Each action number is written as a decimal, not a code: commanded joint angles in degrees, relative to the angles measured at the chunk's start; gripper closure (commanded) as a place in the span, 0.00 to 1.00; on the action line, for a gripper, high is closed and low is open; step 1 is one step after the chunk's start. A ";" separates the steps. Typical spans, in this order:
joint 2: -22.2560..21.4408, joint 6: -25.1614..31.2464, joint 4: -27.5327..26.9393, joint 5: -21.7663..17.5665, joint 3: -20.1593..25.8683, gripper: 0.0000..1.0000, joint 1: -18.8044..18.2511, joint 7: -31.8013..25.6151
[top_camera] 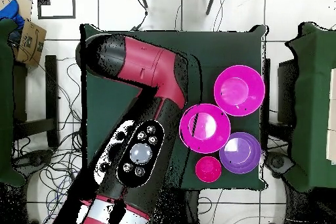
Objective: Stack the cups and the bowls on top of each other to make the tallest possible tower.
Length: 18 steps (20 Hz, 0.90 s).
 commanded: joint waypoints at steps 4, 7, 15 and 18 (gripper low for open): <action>1.23 8.01 0.87 -3.70 4.52 0.00 -0.60 6.07; 0.46 11.31 -1.72 -4.51 3.93 0.00 -0.96 4.60; -1.79 21.94 -8.63 -5.50 2.98 0.00 -2.09 2.69; -2.03 21.86 -8.44 -5.72 3.19 0.00 -1.91 3.32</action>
